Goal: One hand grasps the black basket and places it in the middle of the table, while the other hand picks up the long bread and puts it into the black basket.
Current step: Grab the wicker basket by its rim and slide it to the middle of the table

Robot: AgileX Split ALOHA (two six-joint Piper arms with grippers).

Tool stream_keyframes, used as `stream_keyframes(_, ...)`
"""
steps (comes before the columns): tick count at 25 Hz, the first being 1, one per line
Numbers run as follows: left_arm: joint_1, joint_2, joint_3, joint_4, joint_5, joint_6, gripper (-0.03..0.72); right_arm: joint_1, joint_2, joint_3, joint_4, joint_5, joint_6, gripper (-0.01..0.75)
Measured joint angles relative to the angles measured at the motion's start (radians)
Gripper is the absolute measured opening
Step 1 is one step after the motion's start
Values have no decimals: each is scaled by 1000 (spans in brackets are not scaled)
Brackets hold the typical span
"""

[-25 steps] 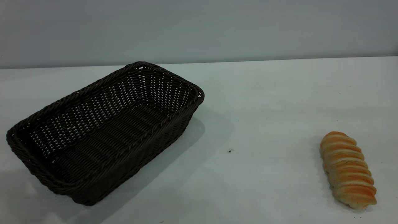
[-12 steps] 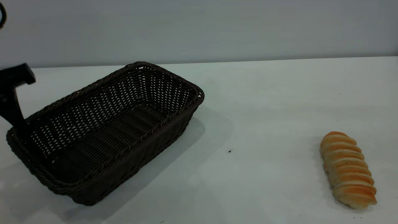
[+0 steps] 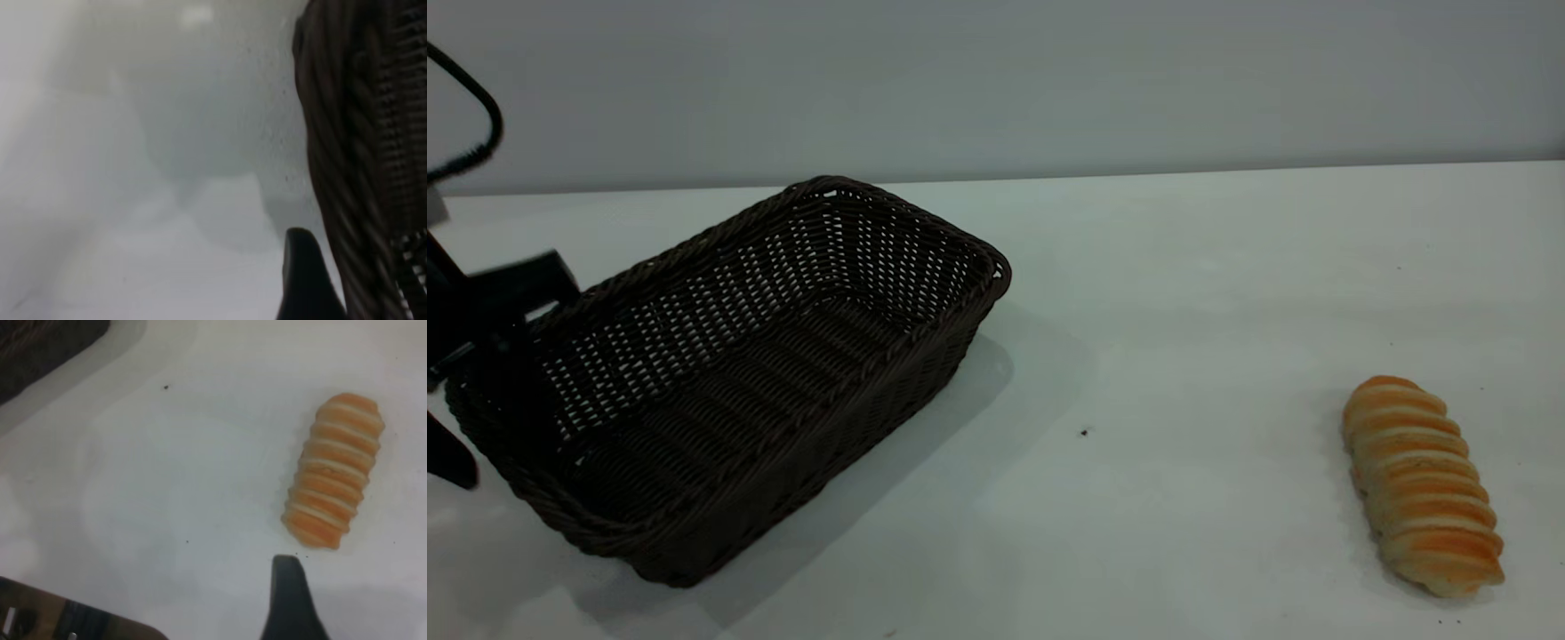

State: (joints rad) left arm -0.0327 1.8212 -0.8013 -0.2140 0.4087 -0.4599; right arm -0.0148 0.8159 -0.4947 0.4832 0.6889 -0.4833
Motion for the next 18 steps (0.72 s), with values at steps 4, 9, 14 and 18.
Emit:
stream_keyframes(4, -20, 91, -5, -31, -101, 0, 488, 0, 0, 0, 1, 0, 0, 497)
stream_keyframes(9, -57, 173, -5, -45, -177, -1, 404, 0, 0, 0, 1, 0, -1, 497)
stream_keyframes(14, -59, 160, -12, -103, -215, -45, 137, 0, 0, 0, 0, 0, -1, 497)
stream_keyframes(18, -61, 100, -12, -87, -183, -27, 138, 0, 0, 0, -1, 0, -2, 497)
